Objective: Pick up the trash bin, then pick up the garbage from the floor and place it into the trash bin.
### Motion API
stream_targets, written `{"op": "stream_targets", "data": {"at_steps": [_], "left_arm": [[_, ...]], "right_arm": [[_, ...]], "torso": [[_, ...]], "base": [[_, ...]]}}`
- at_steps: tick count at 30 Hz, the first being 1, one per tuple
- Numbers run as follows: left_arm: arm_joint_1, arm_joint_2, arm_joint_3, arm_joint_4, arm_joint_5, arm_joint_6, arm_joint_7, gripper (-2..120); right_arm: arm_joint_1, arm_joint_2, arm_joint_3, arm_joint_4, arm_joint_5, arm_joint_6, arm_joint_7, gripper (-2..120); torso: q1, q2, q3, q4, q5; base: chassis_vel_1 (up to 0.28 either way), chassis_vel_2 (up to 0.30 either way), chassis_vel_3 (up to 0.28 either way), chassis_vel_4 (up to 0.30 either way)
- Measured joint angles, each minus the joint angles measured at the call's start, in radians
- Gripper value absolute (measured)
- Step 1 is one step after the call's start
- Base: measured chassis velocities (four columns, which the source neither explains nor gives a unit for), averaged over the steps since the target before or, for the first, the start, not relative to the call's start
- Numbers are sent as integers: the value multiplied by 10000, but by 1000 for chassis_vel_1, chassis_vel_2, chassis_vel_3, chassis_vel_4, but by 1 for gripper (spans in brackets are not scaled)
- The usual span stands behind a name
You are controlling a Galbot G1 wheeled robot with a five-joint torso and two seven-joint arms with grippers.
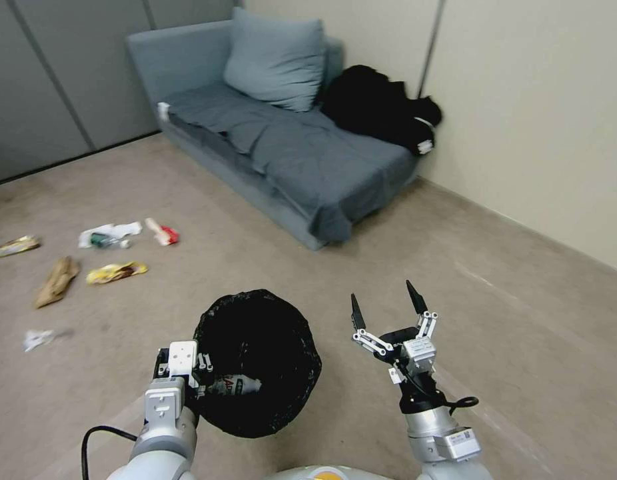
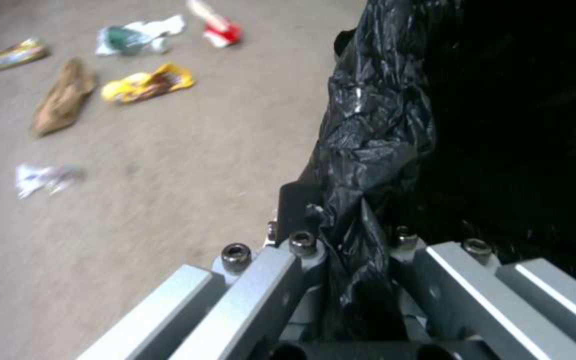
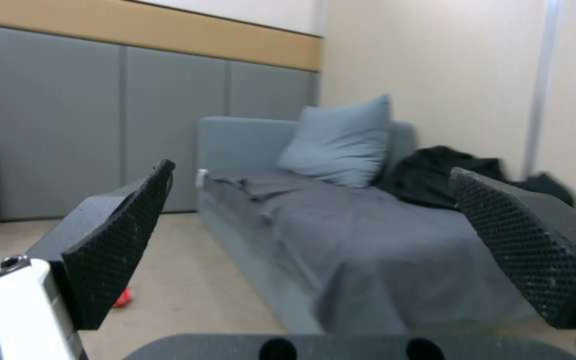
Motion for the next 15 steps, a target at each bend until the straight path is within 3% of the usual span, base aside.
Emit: {"op": "stream_targets", "data": {"at_steps": [15], "left_arm": [[12, -33, 21, -1, 35, -53, 11, 1]], "right_arm": [[27, 8, -103, -41, -102, -23, -88, 100]], "torso": [[0, 0, -1, -1, 0]], "base": [[122, 117, 123, 120]]}}
